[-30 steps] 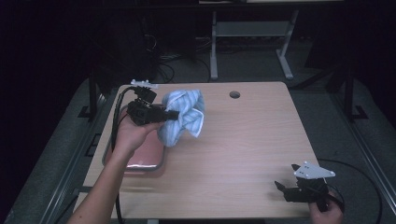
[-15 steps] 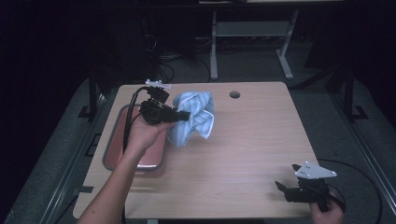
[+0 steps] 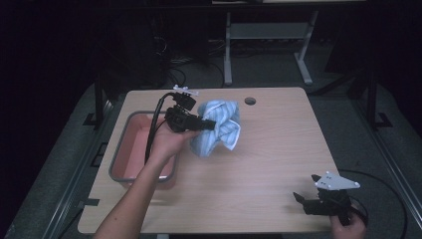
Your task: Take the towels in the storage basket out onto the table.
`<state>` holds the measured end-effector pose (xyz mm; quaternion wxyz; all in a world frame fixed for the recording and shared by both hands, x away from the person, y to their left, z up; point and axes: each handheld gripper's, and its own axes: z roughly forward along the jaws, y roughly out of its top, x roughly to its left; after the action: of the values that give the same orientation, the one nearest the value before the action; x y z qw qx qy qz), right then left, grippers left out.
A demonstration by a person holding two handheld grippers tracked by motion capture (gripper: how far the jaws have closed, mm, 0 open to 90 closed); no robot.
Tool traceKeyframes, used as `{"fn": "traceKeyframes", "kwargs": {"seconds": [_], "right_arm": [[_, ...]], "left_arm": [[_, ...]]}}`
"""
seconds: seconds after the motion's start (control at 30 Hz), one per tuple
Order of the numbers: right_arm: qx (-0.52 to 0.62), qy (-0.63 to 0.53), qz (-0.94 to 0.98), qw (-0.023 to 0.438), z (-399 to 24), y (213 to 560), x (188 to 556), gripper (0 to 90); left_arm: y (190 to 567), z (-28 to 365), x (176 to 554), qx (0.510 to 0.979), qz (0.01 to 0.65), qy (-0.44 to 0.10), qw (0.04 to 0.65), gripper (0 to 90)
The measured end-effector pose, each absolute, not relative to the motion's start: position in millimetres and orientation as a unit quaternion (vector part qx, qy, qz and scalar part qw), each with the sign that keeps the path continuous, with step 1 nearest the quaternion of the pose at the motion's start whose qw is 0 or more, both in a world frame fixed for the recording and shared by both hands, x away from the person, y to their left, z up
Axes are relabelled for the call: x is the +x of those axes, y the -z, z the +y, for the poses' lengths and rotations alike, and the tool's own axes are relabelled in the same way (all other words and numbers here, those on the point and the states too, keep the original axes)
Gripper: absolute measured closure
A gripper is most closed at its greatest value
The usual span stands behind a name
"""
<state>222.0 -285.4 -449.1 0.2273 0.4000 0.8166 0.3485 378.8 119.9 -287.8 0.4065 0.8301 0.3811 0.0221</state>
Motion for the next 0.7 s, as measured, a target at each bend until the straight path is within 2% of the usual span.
{"fn": "traceKeyframes", "kwargs": {"seconds": [0.7], "right_arm": [[0.395, -0.351, 0.818, 0.225, -285, 449, 224, 13.9]], "left_arm": [[305, 81, 394, 0.836, 0.373, 0.002, 0.402, 66.9]]}}
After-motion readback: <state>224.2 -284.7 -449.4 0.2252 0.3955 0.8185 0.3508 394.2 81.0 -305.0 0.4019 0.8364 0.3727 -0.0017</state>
